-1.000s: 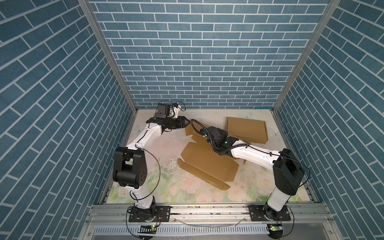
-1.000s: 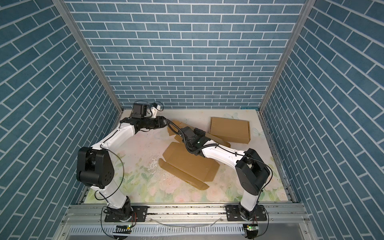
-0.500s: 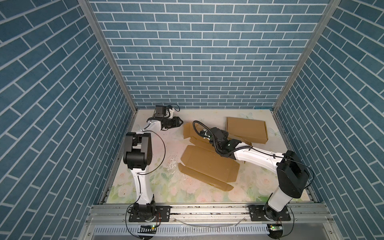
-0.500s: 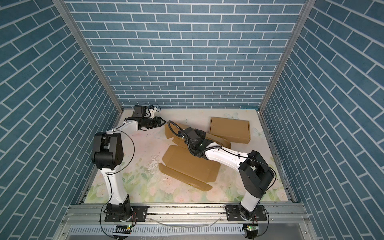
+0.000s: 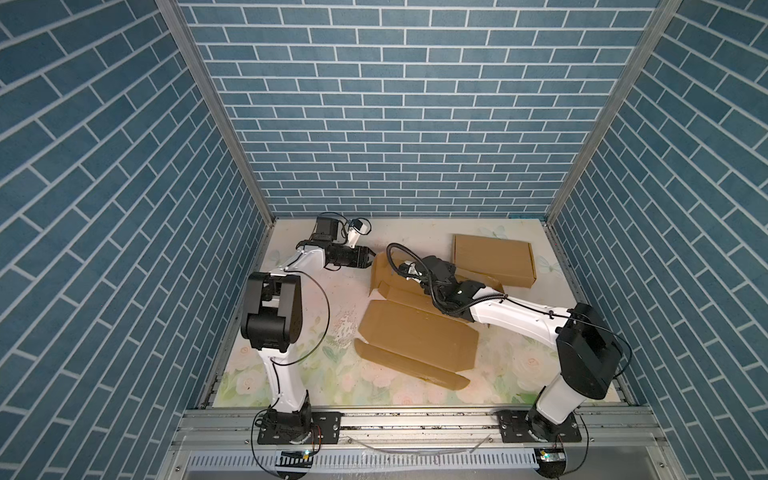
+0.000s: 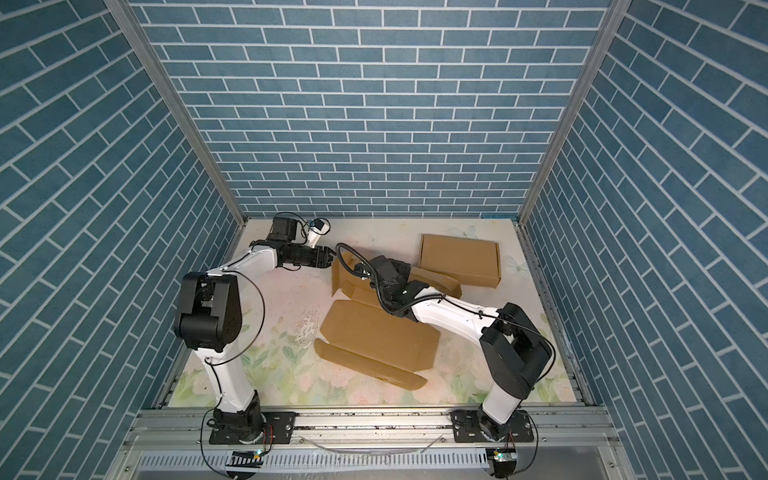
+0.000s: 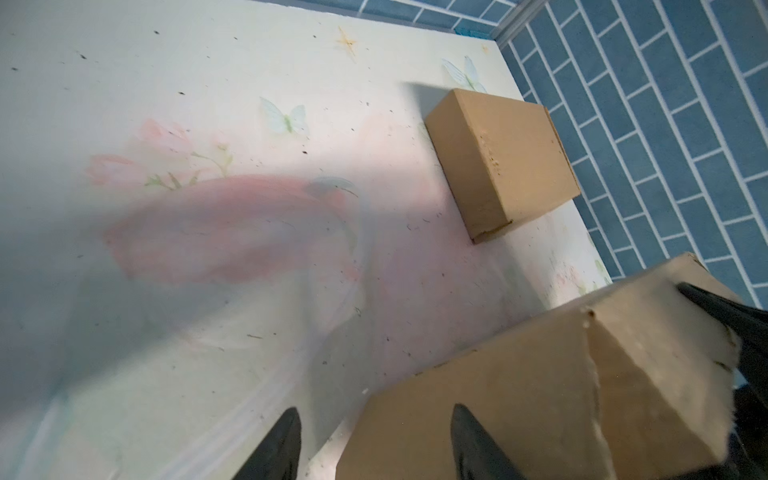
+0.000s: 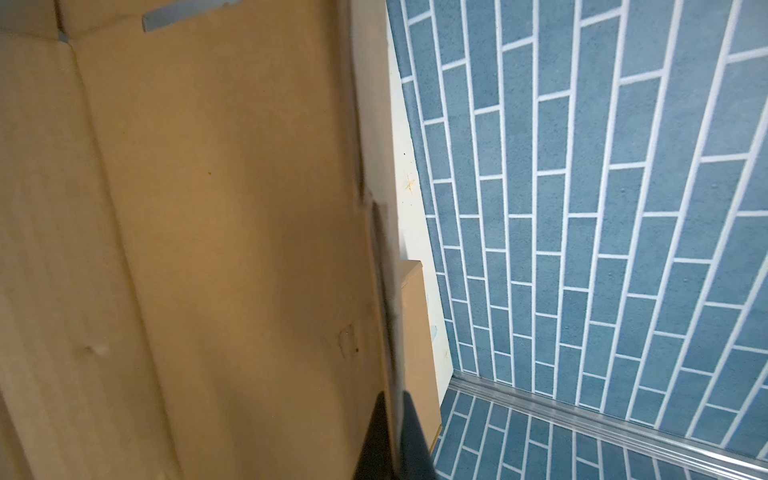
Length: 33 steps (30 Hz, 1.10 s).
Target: Fold the paper box
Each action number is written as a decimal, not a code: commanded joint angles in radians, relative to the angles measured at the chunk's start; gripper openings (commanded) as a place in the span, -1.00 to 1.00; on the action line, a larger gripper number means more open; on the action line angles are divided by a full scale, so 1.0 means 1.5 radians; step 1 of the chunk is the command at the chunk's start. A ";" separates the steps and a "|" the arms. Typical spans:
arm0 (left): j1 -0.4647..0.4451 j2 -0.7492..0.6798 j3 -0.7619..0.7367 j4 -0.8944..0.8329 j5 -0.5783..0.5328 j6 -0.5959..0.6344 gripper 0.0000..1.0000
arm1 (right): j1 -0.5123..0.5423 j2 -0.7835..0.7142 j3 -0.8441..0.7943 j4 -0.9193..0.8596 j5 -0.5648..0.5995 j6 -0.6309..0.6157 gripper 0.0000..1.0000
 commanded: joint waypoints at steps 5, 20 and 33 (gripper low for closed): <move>-0.028 -0.041 -0.038 -0.111 0.035 0.069 0.18 | 0.002 -0.025 -0.016 0.015 -0.009 -0.013 -1.00; -0.050 -0.104 -0.161 0.004 -0.021 -0.009 0.22 | 0.014 -0.021 -0.025 0.025 -0.008 -0.012 -1.00; -0.074 -0.130 -0.267 0.263 -0.131 -0.062 0.08 | 0.048 0.001 -0.063 0.095 0.034 -0.060 -1.00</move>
